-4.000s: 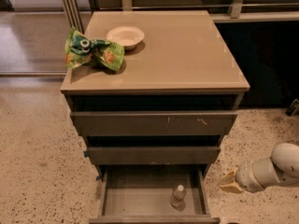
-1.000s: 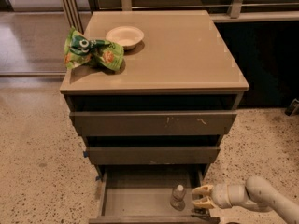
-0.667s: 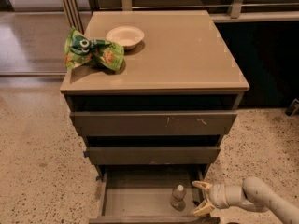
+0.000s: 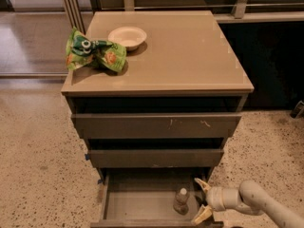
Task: Pick water bottle from bottom drawer and place on counter
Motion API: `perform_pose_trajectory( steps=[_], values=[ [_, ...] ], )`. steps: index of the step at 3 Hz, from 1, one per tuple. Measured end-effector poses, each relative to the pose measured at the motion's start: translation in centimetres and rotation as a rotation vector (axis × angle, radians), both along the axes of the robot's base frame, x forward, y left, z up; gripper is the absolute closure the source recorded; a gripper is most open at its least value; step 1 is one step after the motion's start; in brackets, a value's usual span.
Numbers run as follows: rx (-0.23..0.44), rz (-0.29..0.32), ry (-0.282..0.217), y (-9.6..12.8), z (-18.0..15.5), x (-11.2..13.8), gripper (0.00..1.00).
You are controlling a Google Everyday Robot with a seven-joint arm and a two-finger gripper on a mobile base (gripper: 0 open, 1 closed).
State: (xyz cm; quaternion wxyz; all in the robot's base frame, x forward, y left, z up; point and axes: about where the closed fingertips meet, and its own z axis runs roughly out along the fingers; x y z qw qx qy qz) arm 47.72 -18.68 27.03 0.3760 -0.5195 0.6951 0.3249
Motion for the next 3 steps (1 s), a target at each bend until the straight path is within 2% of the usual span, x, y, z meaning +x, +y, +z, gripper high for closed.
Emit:
perform_pose_trajectory(
  steps=[2, 3],
  values=[
    [-0.021, 0.016, -0.013, 2.4, -3.0, 2.1, 0.02],
    [-0.030, 0.021, -0.004, 3.3, -4.4, 3.1, 0.08]
  ],
)
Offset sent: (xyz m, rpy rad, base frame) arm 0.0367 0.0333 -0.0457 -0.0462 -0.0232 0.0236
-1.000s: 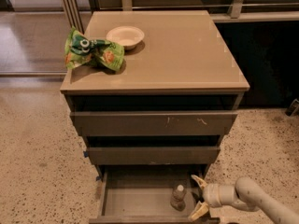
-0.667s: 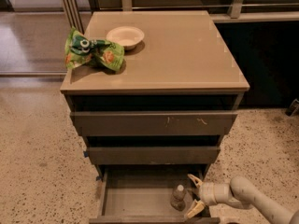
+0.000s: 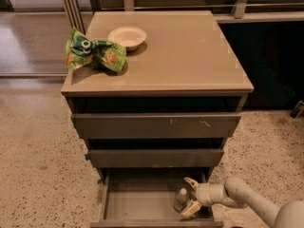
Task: Pick water bottle from bottom drawer and place on counter
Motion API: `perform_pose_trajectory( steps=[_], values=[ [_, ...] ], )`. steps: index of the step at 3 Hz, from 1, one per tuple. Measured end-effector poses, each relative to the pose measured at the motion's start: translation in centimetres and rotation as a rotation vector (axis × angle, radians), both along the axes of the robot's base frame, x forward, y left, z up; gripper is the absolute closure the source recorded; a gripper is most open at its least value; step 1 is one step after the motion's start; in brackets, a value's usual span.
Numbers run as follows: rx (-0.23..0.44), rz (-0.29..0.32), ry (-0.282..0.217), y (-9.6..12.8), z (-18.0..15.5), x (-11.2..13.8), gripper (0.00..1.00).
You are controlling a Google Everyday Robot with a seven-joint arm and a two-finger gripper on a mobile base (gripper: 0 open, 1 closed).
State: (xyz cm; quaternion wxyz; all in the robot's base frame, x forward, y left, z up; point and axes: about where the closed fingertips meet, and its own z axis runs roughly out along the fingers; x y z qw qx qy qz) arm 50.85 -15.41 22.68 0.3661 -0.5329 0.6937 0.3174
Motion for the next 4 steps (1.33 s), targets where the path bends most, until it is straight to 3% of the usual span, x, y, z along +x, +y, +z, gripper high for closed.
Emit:
perform_pose_trajectory(
  steps=[2, 3, 4],
  values=[
    [0.000, 0.000, -0.001, 0.04, -0.01, 0.07, 0.50],
    [0.005, 0.004, 0.005, 0.18, 0.16, -0.02, 0.81],
    [0.021, 0.012, 0.019, 0.57, 0.66, -0.23, 1.00]
  ],
)
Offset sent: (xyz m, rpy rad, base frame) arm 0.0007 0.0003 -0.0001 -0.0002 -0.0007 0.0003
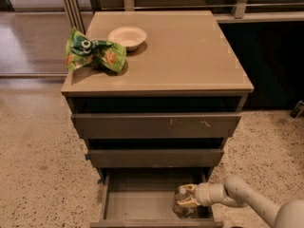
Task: Pick water bottle from bottom drawer and place on counter
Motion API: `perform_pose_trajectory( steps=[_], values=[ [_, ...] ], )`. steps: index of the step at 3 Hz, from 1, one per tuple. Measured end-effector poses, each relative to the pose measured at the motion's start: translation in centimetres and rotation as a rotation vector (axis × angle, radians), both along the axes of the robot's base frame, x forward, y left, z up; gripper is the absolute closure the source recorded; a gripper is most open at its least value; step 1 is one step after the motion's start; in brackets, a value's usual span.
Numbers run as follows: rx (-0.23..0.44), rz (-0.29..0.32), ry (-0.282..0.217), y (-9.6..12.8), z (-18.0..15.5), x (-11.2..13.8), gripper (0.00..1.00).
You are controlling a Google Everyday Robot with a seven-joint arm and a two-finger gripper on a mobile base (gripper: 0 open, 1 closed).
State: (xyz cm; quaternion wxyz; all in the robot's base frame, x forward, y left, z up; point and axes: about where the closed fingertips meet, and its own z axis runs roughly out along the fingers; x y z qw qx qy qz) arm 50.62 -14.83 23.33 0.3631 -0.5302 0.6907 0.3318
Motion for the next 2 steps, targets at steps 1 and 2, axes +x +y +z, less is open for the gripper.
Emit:
perform_pose_trajectory(
  steps=[1, 2],
  values=[
    [0.043, -0.018, -0.016, -0.2, 5.2, -0.4, 1.00],
    [0.062, -0.067, -0.013, -0.3, 13.8, -1.3, 1.00]
  ],
)
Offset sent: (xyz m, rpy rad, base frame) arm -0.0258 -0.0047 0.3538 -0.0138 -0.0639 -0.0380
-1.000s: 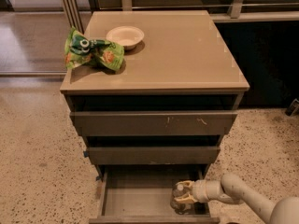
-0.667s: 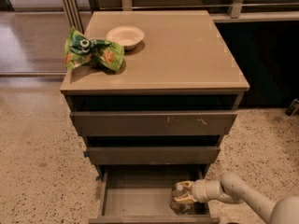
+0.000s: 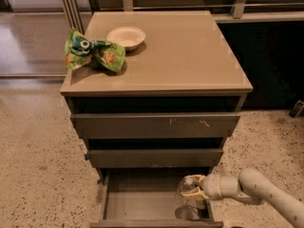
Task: Pick water bottle from bottom drawer and place on counter
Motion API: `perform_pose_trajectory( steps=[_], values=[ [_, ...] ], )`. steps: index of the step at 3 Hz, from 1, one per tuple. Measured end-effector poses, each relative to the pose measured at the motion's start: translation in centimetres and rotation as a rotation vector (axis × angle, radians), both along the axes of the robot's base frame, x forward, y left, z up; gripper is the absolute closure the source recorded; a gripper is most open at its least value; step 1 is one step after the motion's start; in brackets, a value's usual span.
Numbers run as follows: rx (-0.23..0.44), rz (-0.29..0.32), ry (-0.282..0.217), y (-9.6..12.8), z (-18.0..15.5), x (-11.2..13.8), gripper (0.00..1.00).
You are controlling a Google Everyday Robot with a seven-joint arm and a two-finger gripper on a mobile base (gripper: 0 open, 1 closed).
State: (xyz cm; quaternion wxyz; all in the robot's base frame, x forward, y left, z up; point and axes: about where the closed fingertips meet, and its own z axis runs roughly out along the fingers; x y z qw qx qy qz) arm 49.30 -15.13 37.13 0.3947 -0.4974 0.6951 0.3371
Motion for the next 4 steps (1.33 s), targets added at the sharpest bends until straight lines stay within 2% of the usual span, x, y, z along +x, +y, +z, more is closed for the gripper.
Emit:
perform_pose_trajectory(
  steps=[1, 2, 3, 4],
  values=[
    [0.019, -0.007, 0.050, 2.3, 8.7, -2.7, 1.00],
    [-0.019, 0.027, 0.067, 3.2, 11.0, -4.4, 1.00],
    [-0.018, 0.026, 0.060, 3.1, 10.9, -4.1, 1.00],
    [0.001, 0.041, 0.033, 2.7, 12.1, -3.9, 1.00]
  ],
)
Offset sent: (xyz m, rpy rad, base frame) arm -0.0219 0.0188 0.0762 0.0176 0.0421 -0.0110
